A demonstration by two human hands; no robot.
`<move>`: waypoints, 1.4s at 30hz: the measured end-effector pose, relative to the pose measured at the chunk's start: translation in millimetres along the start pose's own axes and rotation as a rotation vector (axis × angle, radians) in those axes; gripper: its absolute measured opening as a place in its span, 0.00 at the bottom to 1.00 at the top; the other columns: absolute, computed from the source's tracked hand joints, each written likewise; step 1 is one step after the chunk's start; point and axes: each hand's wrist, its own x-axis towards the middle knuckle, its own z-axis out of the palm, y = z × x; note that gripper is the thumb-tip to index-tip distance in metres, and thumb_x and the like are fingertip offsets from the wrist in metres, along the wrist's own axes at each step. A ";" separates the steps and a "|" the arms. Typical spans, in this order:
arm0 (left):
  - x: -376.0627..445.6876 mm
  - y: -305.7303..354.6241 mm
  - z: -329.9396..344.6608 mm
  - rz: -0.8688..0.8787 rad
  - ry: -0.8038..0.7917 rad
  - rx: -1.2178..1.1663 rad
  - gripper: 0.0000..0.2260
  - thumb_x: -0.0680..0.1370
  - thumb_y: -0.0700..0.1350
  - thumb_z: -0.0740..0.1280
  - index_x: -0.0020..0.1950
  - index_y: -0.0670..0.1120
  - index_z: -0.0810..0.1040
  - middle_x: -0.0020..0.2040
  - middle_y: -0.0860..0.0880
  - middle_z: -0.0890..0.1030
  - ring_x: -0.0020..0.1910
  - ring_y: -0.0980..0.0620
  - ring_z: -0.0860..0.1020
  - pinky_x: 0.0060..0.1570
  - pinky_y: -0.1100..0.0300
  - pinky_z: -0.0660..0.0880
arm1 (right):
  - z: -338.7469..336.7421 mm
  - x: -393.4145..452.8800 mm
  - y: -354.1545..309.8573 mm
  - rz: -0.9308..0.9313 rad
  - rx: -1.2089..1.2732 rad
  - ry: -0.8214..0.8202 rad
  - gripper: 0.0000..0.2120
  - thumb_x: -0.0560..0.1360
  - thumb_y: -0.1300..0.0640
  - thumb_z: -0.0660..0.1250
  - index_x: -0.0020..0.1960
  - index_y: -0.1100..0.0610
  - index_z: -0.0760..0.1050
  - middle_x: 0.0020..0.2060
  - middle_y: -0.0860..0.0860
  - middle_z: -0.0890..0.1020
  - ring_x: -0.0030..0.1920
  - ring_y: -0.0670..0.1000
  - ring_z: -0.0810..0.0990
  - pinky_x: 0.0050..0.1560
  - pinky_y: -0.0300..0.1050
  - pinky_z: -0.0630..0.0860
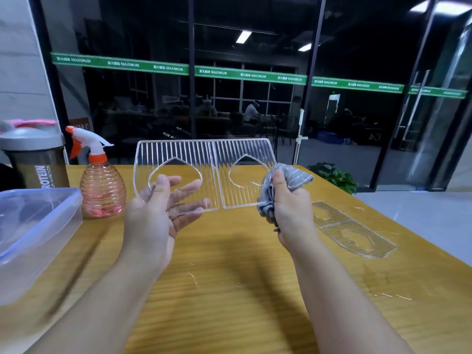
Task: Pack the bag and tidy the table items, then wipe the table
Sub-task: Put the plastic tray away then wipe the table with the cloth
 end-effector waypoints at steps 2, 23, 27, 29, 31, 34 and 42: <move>-0.2 -0.6 0.1 0.013 0.012 0.013 0.11 0.80 0.50 0.57 0.47 0.45 0.73 0.44 0.43 0.84 0.35 0.42 0.83 0.28 0.61 0.79 | -3.2 0.7 -0.9 -0.013 -0.057 0.006 0.23 0.79 0.43 0.59 0.34 0.60 0.67 0.25 0.57 0.69 0.26 0.53 0.68 0.25 0.41 0.61; 10.2 -0.4 -13.7 0.050 0.148 0.115 0.11 0.82 0.50 0.55 0.41 0.47 0.66 0.28 0.47 0.81 0.19 0.51 0.75 0.17 0.68 0.67 | -16.7 -1.9 -14.0 0.132 0.270 -0.396 0.01 0.70 0.71 0.61 0.40 0.68 0.70 0.42 0.62 0.77 0.46 0.60 0.79 0.48 0.48 0.72; 10.2 0.5 -15.5 0.057 0.167 0.095 0.11 0.82 0.50 0.55 0.41 0.47 0.67 0.27 0.47 0.81 0.19 0.52 0.74 0.18 0.68 0.67 | -16.9 -4.6 -16.0 0.082 0.341 -0.472 0.08 0.78 0.69 0.60 0.54 0.61 0.74 0.46 0.54 0.84 0.47 0.53 0.83 0.46 0.42 0.80; 8.5 -0.8 -13.4 0.072 0.160 0.118 0.11 0.82 0.49 0.55 0.42 0.47 0.67 0.27 0.47 0.81 0.19 0.51 0.74 0.18 0.67 0.67 | -15.5 -4.8 -16.0 0.077 0.282 -0.402 0.05 0.78 0.64 0.61 0.52 0.58 0.75 0.45 0.53 0.83 0.43 0.50 0.83 0.37 0.38 0.79; 6.6 -3.0 -9.7 0.069 0.137 0.133 0.11 0.82 0.50 0.55 0.42 0.46 0.66 0.28 0.45 0.81 0.19 0.49 0.74 0.17 0.67 0.67 | -15.2 -4.5 -15.9 0.068 0.221 -0.288 0.03 0.78 0.59 0.62 0.48 0.57 0.75 0.41 0.54 0.81 0.38 0.49 0.80 0.32 0.36 0.77; 5.0 -5.8 -7.6 0.043 0.105 0.137 0.11 0.82 0.50 0.55 0.42 0.47 0.66 0.28 0.45 0.81 0.19 0.50 0.75 0.17 0.67 0.67 | -13.3 -3.6 -14.5 0.010 0.089 -0.174 0.09 0.79 0.56 0.62 0.40 0.56 0.74 0.31 0.51 0.76 0.30 0.47 0.76 0.28 0.37 0.74; 6.0 -8.1 -10.8 0.043 0.119 0.145 0.11 0.82 0.50 0.55 0.44 0.46 0.68 0.26 0.48 0.79 0.19 0.49 0.74 0.17 0.66 0.67 | -9.9 -3.7 -9.5 0.011 -0.213 -0.050 0.20 0.81 0.49 0.57 0.35 0.59 0.71 0.23 0.51 0.72 0.26 0.52 0.73 0.32 0.46 0.73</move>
